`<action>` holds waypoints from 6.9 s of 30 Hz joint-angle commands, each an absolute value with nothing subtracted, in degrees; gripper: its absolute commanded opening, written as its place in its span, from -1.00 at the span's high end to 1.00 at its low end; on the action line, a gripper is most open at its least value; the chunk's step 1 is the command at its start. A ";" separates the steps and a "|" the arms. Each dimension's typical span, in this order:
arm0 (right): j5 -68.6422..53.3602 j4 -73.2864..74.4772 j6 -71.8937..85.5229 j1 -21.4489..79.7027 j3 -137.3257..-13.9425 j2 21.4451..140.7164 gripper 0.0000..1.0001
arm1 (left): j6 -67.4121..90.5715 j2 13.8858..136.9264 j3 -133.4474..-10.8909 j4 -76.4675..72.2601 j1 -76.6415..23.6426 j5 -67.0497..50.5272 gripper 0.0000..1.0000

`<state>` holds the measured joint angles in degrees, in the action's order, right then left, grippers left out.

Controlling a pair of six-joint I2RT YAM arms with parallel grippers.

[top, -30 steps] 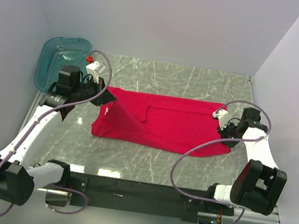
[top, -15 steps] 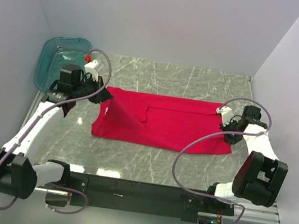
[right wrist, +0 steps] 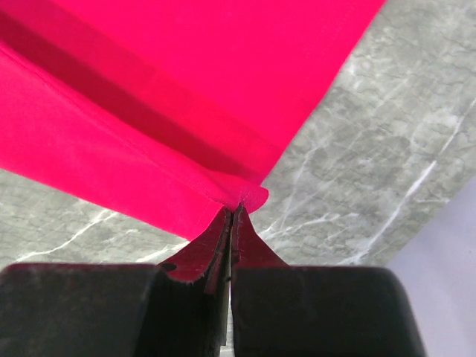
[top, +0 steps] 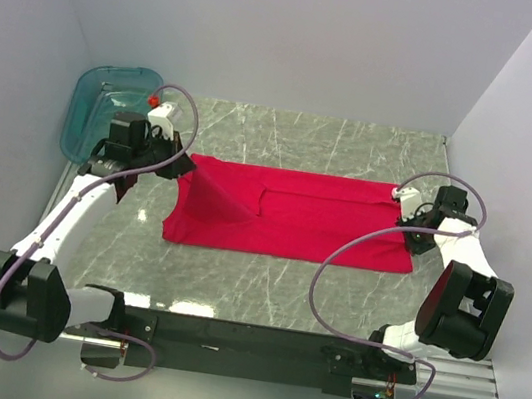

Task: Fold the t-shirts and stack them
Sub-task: Fold the tshirt

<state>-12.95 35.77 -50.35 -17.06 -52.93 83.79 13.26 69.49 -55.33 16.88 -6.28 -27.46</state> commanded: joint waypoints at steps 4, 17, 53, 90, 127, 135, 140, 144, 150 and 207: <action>-12.83 33.31 -49.57 -18.63 -53.96 83.41 1.00 | 13.54 65.82 -56.42 12.92 -5.54 -23.47 0.99; -14.41 33.57 -48.16 -18.63 -57.03 85.51 1.00 | 13.09 72.86 -60.38 14.77 -5.54 -25.23 0.99; -14.59 33.93 -46.32 -18.63 -62.14 92.55 1.00 | 13.10 83.49 -69.08 15.20 -5.45 -27.33 0.99; -11.95 33.40 -46.05 -18.81 -60.82 93.43 1.00 | 13.10 91.67 -74.35 15.29 -5.45 -29.71 0.99; -26.63 35.68 -39.82 -18.37 -61.61 82.97 -0.86 | 11.25 93.43 -75.32 14.33 -6.24 -34.28 0.99; -28.74 36.48 -39.99 -18.11 -60.30 82.18 -0.89 | 8.53 89.04 -71.03 14.59 -7.99 -39.19 0.99; -31.46 36.47 -39.73 -17.93 -58.98 82.00 -0.90 | 7.03 81.06 -61.36 14.77 -9.75 -43.94 0.99; -32.34 36.56 -39.73 -16.70 -57.84 81.74 -0.91 | 6.86 77.61 -56.43 16.86 -11.95 -44.03 0.99; -32.61 36.48 -39.11 -13.89 -56.87 80.42 -0.92 | 5.28 76.11 -53.00 22.13 -15.90 -44.12 0.99; -30.85 33.49 -35.42 -6.77 -54.14 77.70 -0.98 | 22.50 94.22 -54.23 15.91 -26.72 -18.28 0.49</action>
